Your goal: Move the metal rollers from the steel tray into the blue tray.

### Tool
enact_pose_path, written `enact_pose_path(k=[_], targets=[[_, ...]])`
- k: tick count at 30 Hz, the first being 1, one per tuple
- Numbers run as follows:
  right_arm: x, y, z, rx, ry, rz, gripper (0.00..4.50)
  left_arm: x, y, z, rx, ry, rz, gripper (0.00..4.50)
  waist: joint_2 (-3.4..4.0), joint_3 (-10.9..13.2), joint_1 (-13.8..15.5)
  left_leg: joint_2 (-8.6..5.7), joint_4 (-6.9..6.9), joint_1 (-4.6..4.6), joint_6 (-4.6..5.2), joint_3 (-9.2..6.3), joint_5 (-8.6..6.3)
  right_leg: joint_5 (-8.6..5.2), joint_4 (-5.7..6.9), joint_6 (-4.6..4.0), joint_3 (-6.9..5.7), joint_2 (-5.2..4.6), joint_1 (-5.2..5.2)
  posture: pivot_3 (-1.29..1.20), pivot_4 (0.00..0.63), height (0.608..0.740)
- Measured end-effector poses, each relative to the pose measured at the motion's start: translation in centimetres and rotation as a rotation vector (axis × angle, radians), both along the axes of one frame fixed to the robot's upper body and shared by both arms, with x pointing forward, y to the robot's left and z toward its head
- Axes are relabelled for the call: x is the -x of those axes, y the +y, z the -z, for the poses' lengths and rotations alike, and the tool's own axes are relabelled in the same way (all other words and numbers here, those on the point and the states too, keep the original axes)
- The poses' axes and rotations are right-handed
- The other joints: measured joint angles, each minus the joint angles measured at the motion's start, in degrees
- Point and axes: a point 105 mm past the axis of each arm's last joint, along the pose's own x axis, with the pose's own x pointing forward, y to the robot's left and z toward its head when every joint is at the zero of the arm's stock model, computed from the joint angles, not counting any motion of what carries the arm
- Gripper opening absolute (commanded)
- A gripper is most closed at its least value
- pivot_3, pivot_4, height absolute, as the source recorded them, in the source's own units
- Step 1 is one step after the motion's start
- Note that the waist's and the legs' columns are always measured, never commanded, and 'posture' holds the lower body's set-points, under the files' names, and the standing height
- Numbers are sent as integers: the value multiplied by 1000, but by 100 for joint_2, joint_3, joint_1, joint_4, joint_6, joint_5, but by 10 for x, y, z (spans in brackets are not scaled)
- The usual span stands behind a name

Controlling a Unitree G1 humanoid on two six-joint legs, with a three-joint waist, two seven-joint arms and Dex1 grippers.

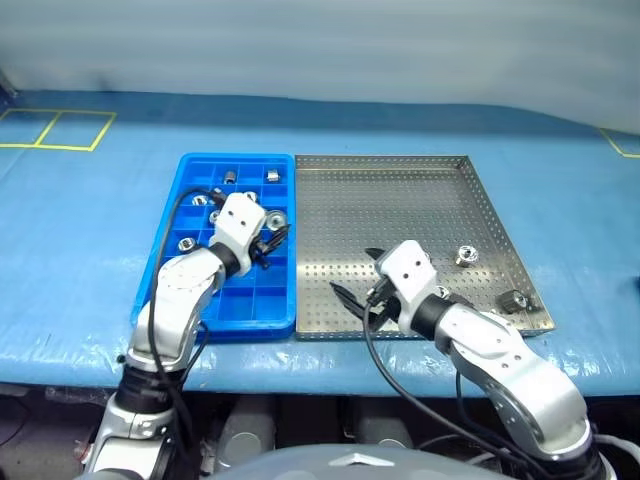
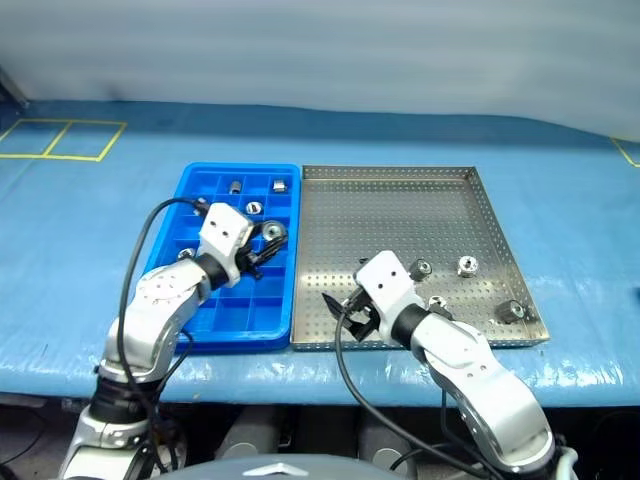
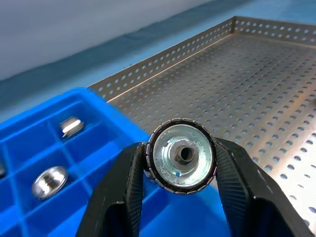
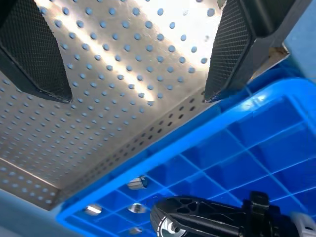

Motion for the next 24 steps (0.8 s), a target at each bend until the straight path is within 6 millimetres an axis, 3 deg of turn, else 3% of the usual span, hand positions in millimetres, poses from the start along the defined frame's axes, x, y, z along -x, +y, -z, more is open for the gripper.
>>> enact_pose_path(k=[4,13,24], targets=[[-6,14,2,9,-3,-82,4500,12,18,7,-18,24,-89,1813,-1,1,194,0,2,-1,0,-4,0,0,-2,-1,-7,-2,1,316,150,740],[-6,33,6,17,-2,-215,4500,27,34,12,-19,58,-193,1813,-1,1,449,0,-4,-6,-1,-11,0,-4,-3,-7,-19,-5,-2,356,150,740],[-1,33,15,18,27,-208,4500,33,44,31,-43,158,-255,1813,0,1,553,0,-7,-9,-3,-10,-1,-6,-6,-10,-23,-11,-6,308,150,740]])
